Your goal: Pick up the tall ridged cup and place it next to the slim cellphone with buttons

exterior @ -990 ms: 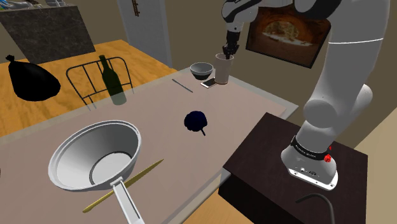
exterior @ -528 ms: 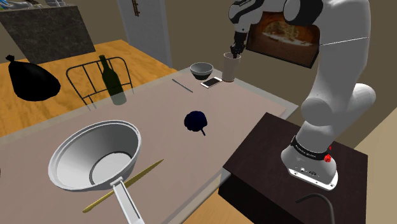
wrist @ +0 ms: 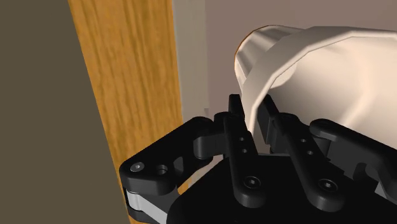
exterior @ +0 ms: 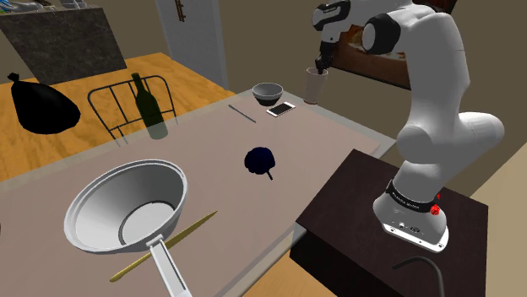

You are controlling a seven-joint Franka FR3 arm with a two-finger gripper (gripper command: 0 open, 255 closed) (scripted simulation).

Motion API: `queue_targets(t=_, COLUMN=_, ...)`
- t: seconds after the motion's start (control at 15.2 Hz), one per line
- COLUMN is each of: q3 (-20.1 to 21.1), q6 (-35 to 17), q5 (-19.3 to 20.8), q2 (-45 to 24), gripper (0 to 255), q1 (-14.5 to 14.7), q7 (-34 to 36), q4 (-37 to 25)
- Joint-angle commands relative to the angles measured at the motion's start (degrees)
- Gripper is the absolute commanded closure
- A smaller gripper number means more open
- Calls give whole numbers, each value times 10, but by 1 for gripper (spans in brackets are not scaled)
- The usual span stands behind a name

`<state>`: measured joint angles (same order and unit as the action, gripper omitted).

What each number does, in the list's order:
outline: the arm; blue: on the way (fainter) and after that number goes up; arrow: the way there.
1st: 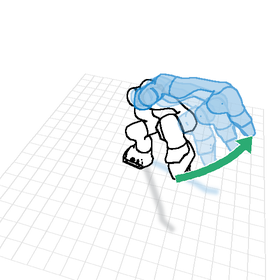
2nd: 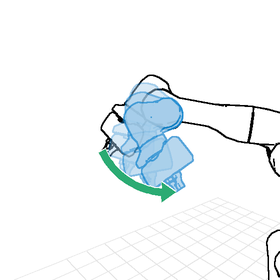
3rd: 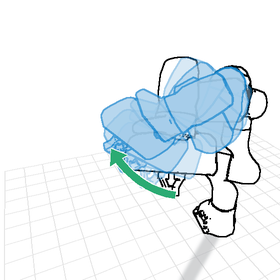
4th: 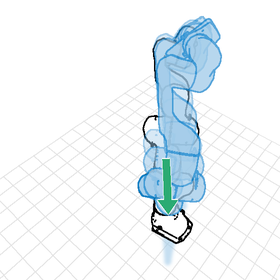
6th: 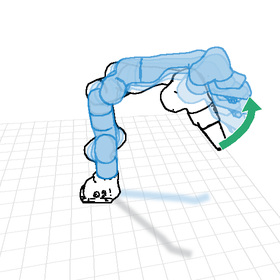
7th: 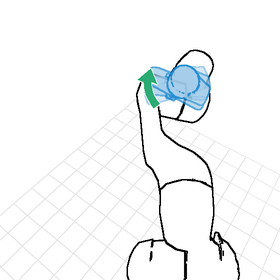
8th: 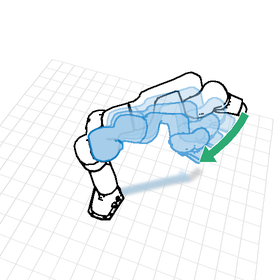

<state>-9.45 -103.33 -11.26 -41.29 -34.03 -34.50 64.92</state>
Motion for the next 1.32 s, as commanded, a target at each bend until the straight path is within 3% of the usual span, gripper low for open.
queue_targets(t=0.0, q3=0, q6=-1, q5=-3, q2=-24, gripper=255, q1=-13, q7=-12, q4=-23)
queue_targets(t=0.79, q3=3, q6=-74, q5=-9, q2=-48, gripper=255, q1=-11, q7=-21, q4=28)
queue_targets(t=1.25, q3=3, q6=-74, q5=-9, q2=-48, gripper=255, q1=-11, q7=-21, q4=27)
